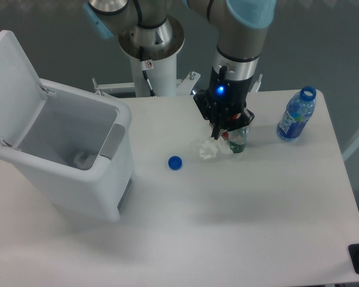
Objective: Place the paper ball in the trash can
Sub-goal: 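Close the gripper on the crumpled white paper ball beside the small bottle, then lift the paper ball up and carry it toward the trash can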
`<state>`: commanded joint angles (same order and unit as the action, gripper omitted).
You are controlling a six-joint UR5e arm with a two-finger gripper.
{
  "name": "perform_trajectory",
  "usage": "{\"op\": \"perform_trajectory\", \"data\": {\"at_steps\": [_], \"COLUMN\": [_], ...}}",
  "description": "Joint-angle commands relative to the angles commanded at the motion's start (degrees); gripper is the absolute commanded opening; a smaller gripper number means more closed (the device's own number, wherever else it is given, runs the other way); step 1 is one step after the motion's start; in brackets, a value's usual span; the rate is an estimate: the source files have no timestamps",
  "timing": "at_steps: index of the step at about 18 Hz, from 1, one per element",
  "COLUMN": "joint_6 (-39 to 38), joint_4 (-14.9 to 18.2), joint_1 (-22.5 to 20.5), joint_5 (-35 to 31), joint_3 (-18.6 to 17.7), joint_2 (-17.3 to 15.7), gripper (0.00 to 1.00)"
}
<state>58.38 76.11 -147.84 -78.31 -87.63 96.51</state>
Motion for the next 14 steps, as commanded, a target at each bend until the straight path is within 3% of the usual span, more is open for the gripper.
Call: {"op": "perform_trajectory", "data": {"at_steps": [4,14], "joint_6": [-4.7,-20.7], "joint_4": [3.2,3.2], "joint_1": [0.5,1.0], "joint_5": [0.1,1.6], "joint_3": [-0.2,-3.3], "joint_2": [-3.8,-14.0], "gripper": [0.00,0.00]}}
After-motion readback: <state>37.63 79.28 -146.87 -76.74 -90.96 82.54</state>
